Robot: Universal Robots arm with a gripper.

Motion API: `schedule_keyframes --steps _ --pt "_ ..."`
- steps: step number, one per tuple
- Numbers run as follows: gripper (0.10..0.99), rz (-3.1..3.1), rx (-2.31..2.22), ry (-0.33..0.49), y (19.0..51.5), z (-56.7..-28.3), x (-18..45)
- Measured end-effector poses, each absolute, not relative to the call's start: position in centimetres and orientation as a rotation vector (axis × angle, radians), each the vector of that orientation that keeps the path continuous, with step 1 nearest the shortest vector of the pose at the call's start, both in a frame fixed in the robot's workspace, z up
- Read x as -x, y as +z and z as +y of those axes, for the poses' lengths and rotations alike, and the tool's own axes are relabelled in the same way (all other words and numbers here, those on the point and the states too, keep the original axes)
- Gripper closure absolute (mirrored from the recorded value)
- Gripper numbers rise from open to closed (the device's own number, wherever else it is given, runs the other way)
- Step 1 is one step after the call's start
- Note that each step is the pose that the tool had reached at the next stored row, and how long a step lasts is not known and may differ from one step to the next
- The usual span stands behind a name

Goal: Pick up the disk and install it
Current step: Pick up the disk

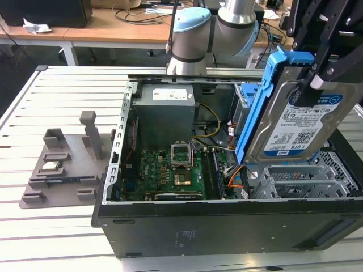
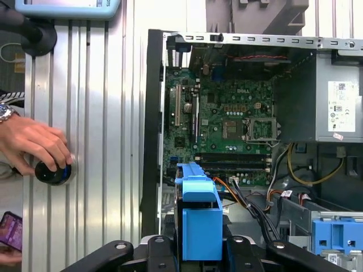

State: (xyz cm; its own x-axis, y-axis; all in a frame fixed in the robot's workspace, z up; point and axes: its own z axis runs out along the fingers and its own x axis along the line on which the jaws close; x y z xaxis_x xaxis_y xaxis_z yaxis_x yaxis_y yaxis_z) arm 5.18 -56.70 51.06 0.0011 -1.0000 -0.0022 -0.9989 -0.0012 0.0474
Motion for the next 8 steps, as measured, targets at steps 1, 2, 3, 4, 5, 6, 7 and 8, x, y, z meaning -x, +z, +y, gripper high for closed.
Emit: schedule_keyframes --steps 1,2,3,4,5,6,7,8 --pt "0.722 -2.197 -2.2 -0.054 50.88 -56.71 -5.2" --pt "0.722 -2.197 -2.2 -0.055 50.65 -56.71 -5.23" --pt "0.722 -2.197 -2.2 -0.055 50.38 -56.71 -5.32" --pt "0.722 -2.197 -2.2 -0.054 50.24 -56.71 -5.4" --pt "0.722 -2.197 -2.199 -0.053 50.11 -56.71 -5.56" --pt "0.722 -2.196 -2.199 -0.053 50.03 -56.71 -5.72" --pt "0.722 -2.196 -2.199 -0.052 49.97 -56.7 -5.93" --pt "0.722 -2.196 -2.199 -0.052 49.92 -56.71 -6.17"
